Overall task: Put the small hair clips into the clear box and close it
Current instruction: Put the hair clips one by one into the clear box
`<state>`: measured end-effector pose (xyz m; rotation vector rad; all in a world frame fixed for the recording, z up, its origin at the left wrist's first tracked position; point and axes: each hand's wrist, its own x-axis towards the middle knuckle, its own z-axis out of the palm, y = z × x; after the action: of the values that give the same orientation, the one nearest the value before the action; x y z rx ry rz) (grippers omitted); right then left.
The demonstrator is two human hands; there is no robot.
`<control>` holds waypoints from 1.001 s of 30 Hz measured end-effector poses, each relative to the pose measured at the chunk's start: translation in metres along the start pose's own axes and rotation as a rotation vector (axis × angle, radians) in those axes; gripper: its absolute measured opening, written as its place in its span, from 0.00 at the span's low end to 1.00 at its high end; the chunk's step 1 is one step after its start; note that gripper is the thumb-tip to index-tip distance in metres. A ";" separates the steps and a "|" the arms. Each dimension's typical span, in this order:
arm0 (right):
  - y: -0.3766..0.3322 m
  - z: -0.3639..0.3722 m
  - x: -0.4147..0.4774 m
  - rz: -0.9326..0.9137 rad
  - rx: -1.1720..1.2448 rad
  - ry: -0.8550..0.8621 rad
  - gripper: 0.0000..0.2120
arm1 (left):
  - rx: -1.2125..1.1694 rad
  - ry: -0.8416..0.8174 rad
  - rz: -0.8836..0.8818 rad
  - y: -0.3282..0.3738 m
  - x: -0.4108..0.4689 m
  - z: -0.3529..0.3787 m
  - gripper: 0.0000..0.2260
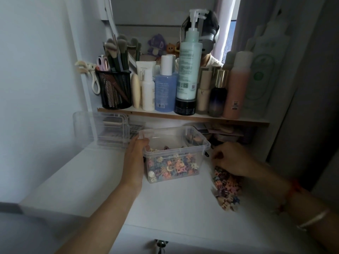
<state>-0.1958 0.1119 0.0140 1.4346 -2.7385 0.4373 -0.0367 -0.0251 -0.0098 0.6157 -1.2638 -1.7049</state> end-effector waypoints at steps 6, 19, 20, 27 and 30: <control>-0.021 -0.045 0.004 -0.090 0.712 0.307 0.07 | 0.009 0.003 0.021 -0.001 0.002 -0.001 0.08; 0.020 0.008 0.022 0.083 -0.106 -0.061 0.13 | -0.015 -0.022 0.020 -0.002 0.003 -0.002 0.07; 0.020 0.009 0.023 0.096 -0.101 -0.058 0.13 | -0.014 -0.020 0.021 -0.002 0.003 -0.002 0.07; 0.020 0.006 0.026 0.201 -0.006 -0.037 0.12 | -0.003 -0.023 0.034 -0.004 0.004 -0.003 0.07; 0.019 0.006 0.025 0.211 -0.010 -0.048 0.10 | -0.026 -0.026 0.034 -0.003 0.004 -0.003 0.07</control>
<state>-0.2251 0.1005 0.0073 1.1724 -2.9391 0.3984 -0.0374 -0.0292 -0.0135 0.5556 -1.2622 -1.7037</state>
